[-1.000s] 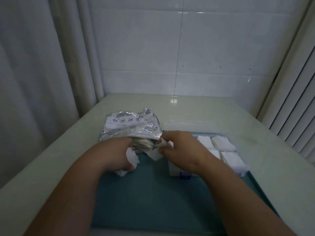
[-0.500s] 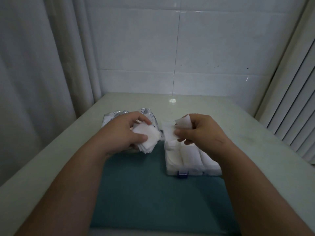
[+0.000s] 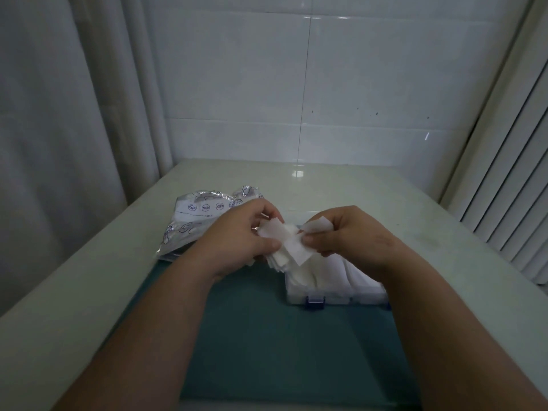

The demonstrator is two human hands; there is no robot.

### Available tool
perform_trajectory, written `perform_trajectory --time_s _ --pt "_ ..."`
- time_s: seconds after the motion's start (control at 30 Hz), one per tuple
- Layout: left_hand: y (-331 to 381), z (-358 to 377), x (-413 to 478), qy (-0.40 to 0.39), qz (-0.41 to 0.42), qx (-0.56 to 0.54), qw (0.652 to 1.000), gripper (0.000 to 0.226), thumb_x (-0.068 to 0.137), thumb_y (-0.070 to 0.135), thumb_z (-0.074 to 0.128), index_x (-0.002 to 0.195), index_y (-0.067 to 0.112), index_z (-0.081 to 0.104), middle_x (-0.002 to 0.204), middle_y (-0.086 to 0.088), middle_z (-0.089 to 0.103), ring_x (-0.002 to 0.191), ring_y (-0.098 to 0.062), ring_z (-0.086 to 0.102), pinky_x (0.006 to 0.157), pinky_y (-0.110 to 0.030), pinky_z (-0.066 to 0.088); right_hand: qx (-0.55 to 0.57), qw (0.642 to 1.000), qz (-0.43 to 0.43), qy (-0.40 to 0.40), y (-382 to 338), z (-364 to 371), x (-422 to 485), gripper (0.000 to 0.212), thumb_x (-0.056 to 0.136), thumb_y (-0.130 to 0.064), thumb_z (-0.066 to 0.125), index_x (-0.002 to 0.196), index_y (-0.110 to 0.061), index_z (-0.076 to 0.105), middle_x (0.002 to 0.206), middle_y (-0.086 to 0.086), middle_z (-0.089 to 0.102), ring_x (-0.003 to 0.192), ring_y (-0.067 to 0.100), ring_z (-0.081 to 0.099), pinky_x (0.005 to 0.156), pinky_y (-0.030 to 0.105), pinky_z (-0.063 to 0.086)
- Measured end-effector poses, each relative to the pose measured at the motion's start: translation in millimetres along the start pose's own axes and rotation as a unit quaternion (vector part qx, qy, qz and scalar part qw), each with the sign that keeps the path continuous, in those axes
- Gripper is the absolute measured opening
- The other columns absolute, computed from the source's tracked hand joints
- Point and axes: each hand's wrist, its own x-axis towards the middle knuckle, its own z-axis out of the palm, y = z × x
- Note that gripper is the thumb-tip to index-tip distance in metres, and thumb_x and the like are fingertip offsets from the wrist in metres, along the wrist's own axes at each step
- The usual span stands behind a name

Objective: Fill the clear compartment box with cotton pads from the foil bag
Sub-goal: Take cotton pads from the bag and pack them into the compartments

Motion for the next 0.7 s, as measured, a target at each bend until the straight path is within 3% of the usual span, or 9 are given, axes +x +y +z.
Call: perform_trajectory --time_s 0.1,0.2,0.37,0.5,0.6,0.7 --pt "-2 -1 0 0.025 -0.022 -0.055 0.998 0.034 0.078 -0.008 0.068 0.085 0.026 0.067 0.083 -0.003 0.065 0.058 -0.025 0.060 0.071 -0.054 0.053 0.017 0.999 -0.006 0.041 0 1 1 0.007 0.086 -0.013 0.069 0.087 -0.010 0.076 0.085 0.006 0.073 0.076 0.016 0.063 0.067 0.024 0.053" --pt "-3 -2 -1 0.029 -0.024 -0.089 0.995 0.034 0.080 -0.009 0.067 0.086 0.024 0.067 0.084 -0.007 0.066 0.066 -0.027 0.061 0.073 -0.050 0.052 0.040 0.997 -0.014 0.059 -1 2 1 0.007 0.087 -0.013 0.068 0.087 -0.012 0.075 0.084 0.002 0.072 0.075 0.014 0.063 0.066 0.023 0.052" --pt "-1 0 0 0.053 -0.016 -0.153 0.987 0.032 0.085 -0.012 0.060 0.087 0.020 0.063 0.098 -0.011 0.063 0.075 -0.022 0.064 0.060 -0.030 0.057 0.073 0.992 -0.009 0.101 1 -1 2 0.007 0.087 -0.013 0.068 0.090 -0.012 0.074 0.092 0.010 0.072 0.086 0.024 0.065 0.078 0.035 0.056" --pt "-2 -5 4 0.082 -0.032 -0.190 0.978 0.029 0.085 -0.012 0.058 0.093 0.015 0.062 0.104 -0.014 0.064 0.078 -0.025 0.067 0.058 -0.032 0.058 0.164 0.975 0.006 0.147 1 -5 3 0.008 0.090 -0.009 0.064 0.096 -0.011 0.069 0.095 0.007 0.071 0.092 0.023 0.069 0.079 0.030 0.059" --pt "-5 -6 5 0.104 -0.043 -0.176 0.978 0.033 0.082 -0.009 0.060 0.097 0.020 0.062 0.093 -0.011 0.064 0.067 -0.019 0.065 0.052 -0.031 0.052 0.244 0.955 0.015 0.166 0 -9 4 0.016 0.092 -0.005 0.060 0.107 -0.002 0.063 0.100 0.011 0.067 0.093 0.026 0.069 0.079 0.036 0.060" --pt "-6 -4 4 0.109 -0.048 -0.145 0.982 0.036 0.080 -0.003 0.066 0.101 0.026 0.062 0.095 -0.015 0.069 0.066 -0.020 0.065 0.057 -0.033 0.050 0.255 0.956 0.005 0.147 -1 -9 3 0.010 0.093 -0.003 0.056 0.099 0.001 0.063 0.093 0.008 0.067 0.088 0.024 0.070 0.075 0.033 0.060"
